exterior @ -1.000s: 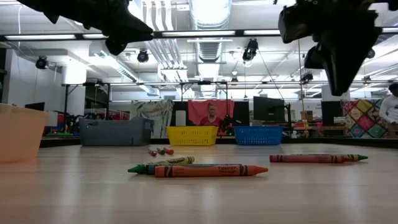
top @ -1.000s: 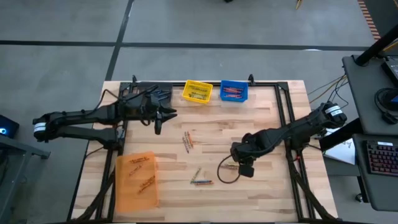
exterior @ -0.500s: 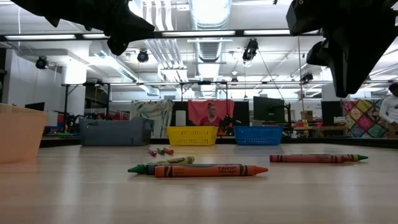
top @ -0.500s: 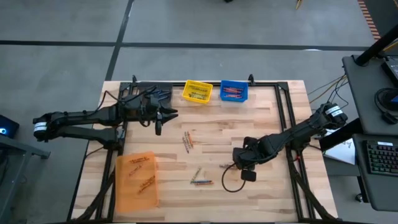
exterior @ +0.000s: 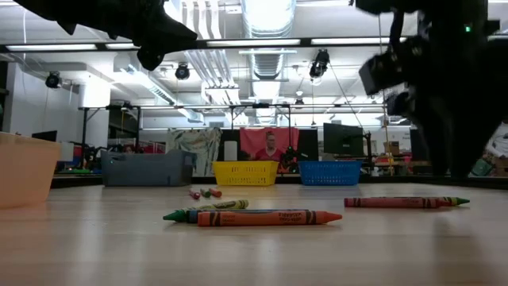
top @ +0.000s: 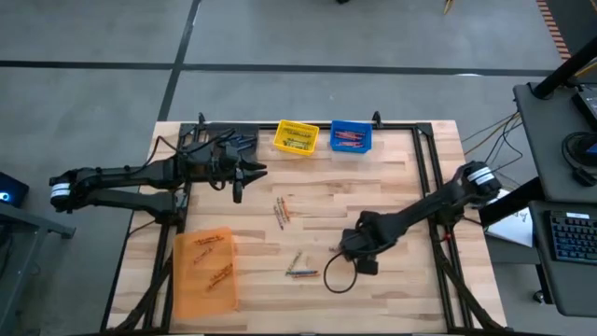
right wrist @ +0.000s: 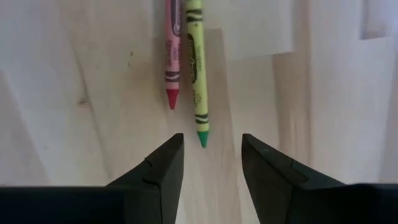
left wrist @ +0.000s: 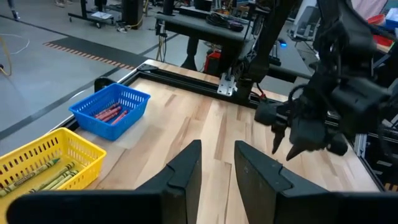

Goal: Sort crayons
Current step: Put the green crayon into the yellow bin, then put the red crayon into the blue bin

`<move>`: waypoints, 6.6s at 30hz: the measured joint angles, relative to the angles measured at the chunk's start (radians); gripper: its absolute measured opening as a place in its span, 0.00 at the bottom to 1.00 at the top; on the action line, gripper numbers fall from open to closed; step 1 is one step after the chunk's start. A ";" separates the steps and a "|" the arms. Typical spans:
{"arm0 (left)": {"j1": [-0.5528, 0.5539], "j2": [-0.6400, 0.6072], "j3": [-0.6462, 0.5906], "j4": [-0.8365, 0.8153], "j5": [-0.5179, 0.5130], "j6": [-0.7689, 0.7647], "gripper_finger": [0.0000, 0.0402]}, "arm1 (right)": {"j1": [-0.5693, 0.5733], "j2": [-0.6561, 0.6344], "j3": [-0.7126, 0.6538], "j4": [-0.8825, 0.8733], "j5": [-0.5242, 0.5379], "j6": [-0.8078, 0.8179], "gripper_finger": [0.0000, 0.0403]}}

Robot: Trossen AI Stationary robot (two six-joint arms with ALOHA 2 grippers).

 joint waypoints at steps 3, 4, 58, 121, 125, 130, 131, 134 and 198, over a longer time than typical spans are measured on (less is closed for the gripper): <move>0.000 0.000 0.000 0.000 0.000 0.000 0.19 | 0.000 0.045 0.000 0.020 -0.002 -0.031 0.37; 0.000 0.000 0.000 0.000 0.000 0.000 0.19 | 0.000 0.056 0.000 0.021 -0.003 -0.039 0.37; -0.098 0.178 -0.001 0.146 -0.103 0.052 0.19 | -0.684 0.123 0.407 -0.027 0.054 -0.659 0.03; -0.107 0.125 -0.001 0.125 -0.104 0.067 0.19 | -0.935 0.640 1.285 -0.470 -0.060 -0.648 0.18; -0.142 0.125 -0.001 0.086 -0.103 0.066 0.19 | -0.912 0.561 1.284 -0.582 -0.116 -0.612 0.17; -0.203 0.125 -0.001 0.079 -0.101 0.063 0.19 | -0.846 0.462 1.279 -0.646 -0.116 -0.609 0.17; -0.214 0.125 -0.001 0.079 -0.101 0.063 0.19 | -0.830 0.440 1.274 -0.646 -0.116 -0.605 0.17; -0.237 0.125 -0.001 0.079 -0.101 0.062 0.19 | -0.767 0.374 1.249 -0.628 -0.116 -0.586 0.17; -0.283 0.838 0.391 -0.591 -0.184 0.783 0.36 | -0.170 -0.500 -0.246 0.661 0.183 -0.160 0.17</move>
